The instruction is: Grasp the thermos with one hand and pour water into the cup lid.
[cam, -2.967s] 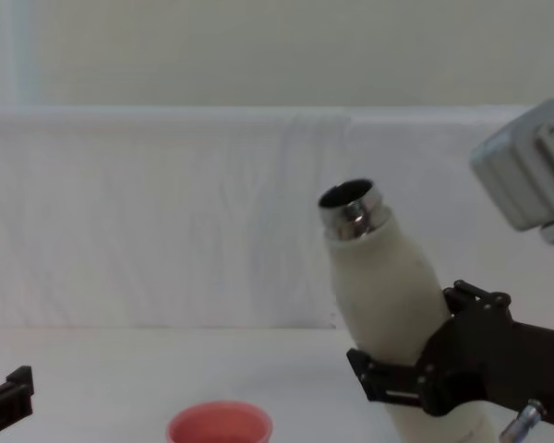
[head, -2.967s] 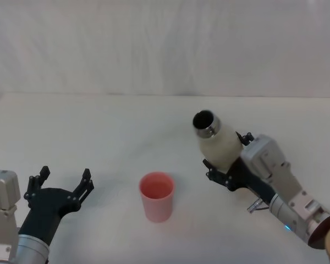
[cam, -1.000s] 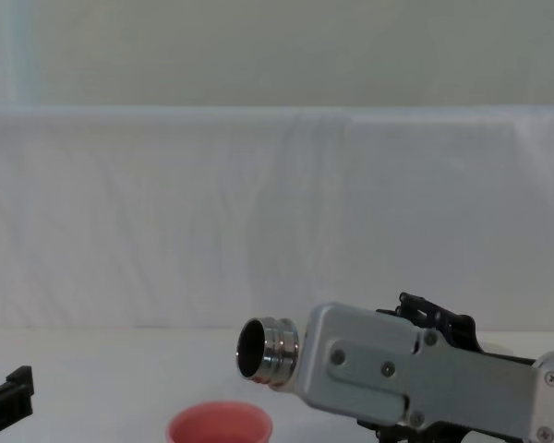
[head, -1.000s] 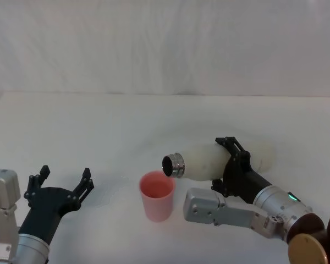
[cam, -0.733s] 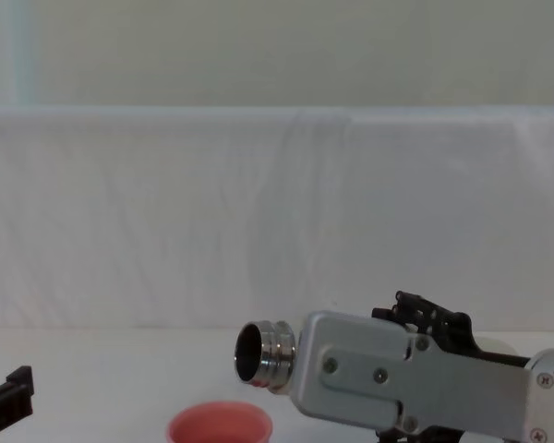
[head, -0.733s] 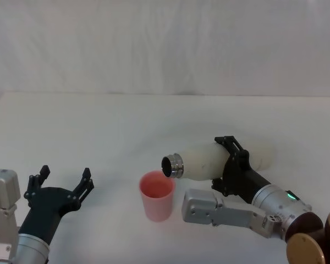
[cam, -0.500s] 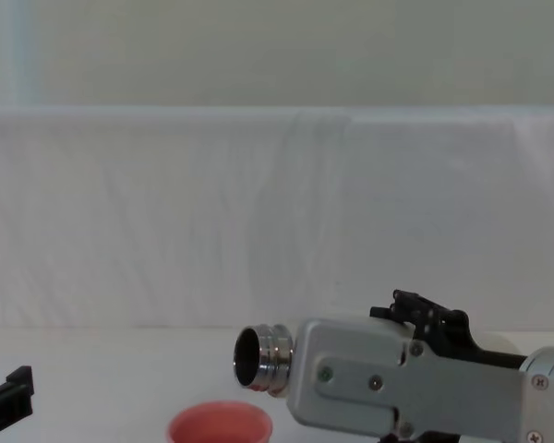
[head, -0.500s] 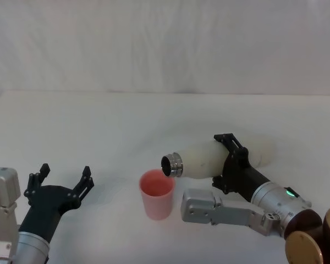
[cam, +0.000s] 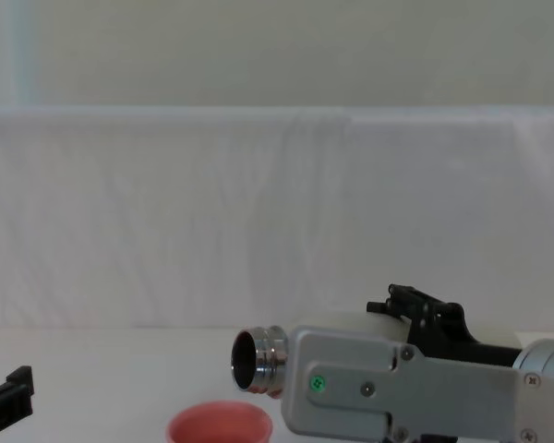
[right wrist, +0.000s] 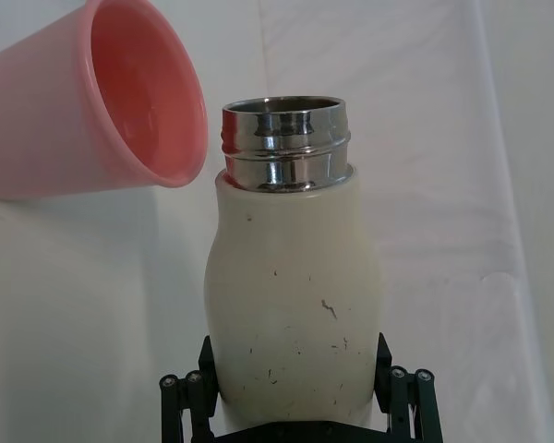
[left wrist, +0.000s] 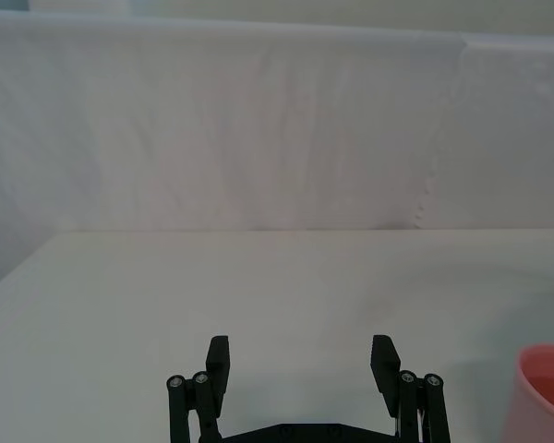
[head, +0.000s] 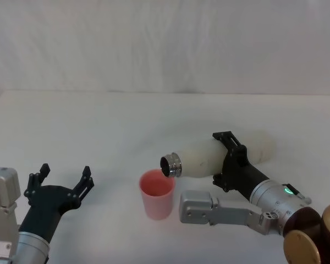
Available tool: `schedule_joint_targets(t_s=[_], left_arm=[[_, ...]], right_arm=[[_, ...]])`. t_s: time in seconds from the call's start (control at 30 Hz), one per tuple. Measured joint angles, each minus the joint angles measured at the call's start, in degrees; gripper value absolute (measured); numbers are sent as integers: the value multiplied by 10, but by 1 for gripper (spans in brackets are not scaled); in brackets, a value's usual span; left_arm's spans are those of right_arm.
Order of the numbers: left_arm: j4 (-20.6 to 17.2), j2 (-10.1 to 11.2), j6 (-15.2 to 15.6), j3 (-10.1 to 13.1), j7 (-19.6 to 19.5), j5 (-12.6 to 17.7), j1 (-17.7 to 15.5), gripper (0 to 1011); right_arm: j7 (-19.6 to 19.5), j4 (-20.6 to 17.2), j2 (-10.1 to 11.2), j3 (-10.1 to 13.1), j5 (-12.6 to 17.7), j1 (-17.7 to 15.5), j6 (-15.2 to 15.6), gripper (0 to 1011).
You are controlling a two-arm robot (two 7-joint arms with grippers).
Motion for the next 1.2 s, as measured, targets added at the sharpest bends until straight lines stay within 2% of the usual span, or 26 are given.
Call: schedule_joint_targets(t_s=[0.63,0.9,1.2], left_arm=[[0,0,0,0,0,0,0,1001],[0,0,0,0,0,0,0,1001],[0,0,0,0,0,0,0,1001]], right_arm=[[6,4,-2,-11,-24,12,6,960],[8,6,0,-20,-44,18,12,960],[9,7,0,-21,-50,21,13,960]])
